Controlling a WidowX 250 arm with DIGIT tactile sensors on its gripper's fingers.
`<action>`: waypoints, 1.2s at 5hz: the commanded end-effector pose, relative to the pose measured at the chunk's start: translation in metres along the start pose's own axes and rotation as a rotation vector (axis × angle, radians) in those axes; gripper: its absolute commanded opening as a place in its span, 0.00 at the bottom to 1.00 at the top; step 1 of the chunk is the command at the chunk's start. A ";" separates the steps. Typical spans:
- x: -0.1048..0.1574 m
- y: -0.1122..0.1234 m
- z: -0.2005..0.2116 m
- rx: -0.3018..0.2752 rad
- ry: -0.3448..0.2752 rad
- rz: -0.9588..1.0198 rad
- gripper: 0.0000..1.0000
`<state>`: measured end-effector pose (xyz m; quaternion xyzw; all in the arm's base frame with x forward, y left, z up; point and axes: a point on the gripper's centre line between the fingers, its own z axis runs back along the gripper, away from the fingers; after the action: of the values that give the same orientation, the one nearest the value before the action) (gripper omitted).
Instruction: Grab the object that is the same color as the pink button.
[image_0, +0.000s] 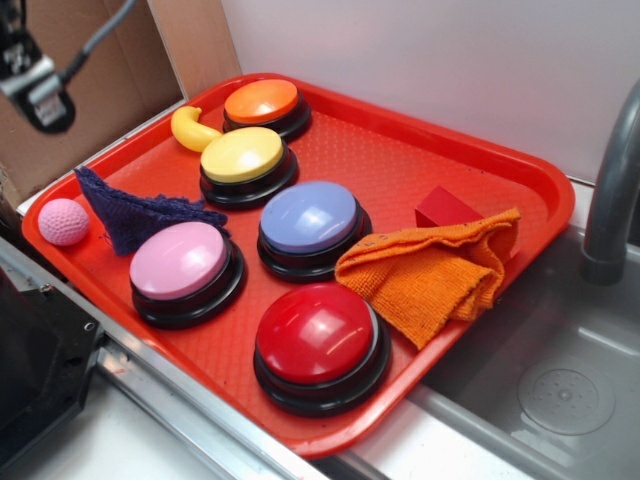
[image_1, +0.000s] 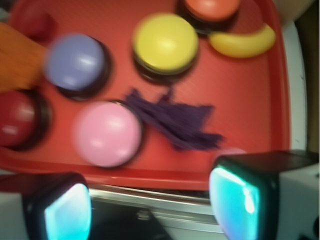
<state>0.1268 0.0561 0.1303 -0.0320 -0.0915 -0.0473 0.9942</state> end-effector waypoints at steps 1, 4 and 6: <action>-0.009 0.041 -0.043 0.087 -0.017 0.069 1.00; -0.024 0.065 -0.086 0.225 0.044 0.069 1.00; -0.025 0.075 -0.103 0.306 0.080 0.097 1.00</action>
<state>0.1247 0.1227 0.0143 0.1131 -0.0473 0.0198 0.9923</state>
